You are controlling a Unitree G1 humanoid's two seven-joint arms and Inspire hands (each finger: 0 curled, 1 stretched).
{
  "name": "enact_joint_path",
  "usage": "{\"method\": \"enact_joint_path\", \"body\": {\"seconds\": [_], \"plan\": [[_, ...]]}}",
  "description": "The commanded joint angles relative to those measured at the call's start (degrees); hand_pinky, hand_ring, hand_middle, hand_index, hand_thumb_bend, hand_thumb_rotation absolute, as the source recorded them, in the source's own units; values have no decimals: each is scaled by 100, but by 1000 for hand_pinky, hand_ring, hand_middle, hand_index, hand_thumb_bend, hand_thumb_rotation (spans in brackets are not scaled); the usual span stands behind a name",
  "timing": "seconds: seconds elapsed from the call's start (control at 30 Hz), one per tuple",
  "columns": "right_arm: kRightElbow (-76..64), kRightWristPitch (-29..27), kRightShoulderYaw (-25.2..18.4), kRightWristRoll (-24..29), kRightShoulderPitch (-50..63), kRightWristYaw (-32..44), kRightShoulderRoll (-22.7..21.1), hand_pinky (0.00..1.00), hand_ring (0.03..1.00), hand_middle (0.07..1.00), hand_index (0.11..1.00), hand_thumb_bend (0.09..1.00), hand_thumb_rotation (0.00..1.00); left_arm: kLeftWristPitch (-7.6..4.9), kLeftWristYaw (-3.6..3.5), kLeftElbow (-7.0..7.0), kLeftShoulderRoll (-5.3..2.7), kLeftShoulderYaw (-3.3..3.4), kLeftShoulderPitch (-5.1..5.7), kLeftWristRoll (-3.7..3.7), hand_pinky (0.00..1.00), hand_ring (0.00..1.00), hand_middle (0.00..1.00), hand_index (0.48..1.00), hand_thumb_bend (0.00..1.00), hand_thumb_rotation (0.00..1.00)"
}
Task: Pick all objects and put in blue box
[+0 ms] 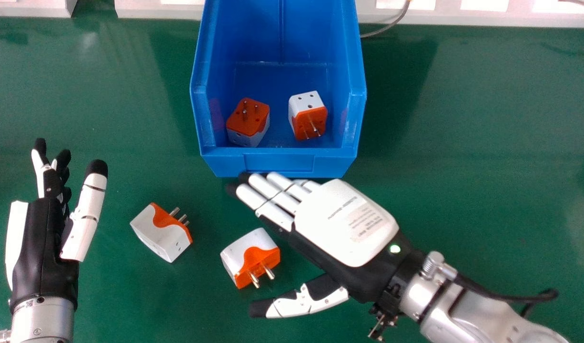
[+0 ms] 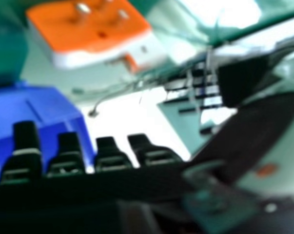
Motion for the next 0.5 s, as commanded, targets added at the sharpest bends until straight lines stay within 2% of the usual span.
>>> {"method": "enact_joint_path", "body": {"seconds": [0.0, 0.07, 0.13, 0.2, 0.27, 0.3, 0.37, 0.47], "plan": [[251, -204, 82, -116, -342, -54, 97, 817, 933, 973, 959, 445, 685, -31, 46, -147, 49, -12, -2, 70, 990, 989, 981, 955, 469, 802], [530, -265, 175, -228, -582, -14, 165, 804, 923, 965, 951, 444, 666, -5, 37, -155, 25, 0, -18, 39, 997, 992, 980, 956, 463, 799], [784, -282, 254, -344, -784, -27, 254, 796, 918, 961, 948, 444, 666, -51, 18, -106, 11, 16, -43, -9, 999, 993, 980, 955, 459, 793], [1067, -285, 338, -442, -985, -59, 359, 783, 907, 949, 934, 453, 656, -97, -21, -50, -5, 33, -72, -100, 996, 995, 985, 955, 454, 784], [1391, -285, 433, -536, -1202, -109, 479, 778, 905, 945, 920, 463, 657, -120, -12, -24, 8, 21, -80, -71, 991, 994, 989, 956, 451, 787], [1533, -283, 484, -609, -1303, -151, 528, 776, 903, 944, 913, 460, 678, -95, 5, -43, 19, 9, -76, -28, 989, 993, 987, 955, 460, 790], [1781, -272, 565, -690, -1466, -192, 630, 774, 900, 941, 906, 459, 690, -11, 29, -108, 11, -1, -61, 4, 987, 992, 989, 956, 455, 795], [2095, -284, 675, -780, -1668, -285, 759, 754, 883, 924, 884, 461, 676, -31, 27, -137, 19, -13, -43, 42, 984, 988, 987, 955, 438, 800]]}}
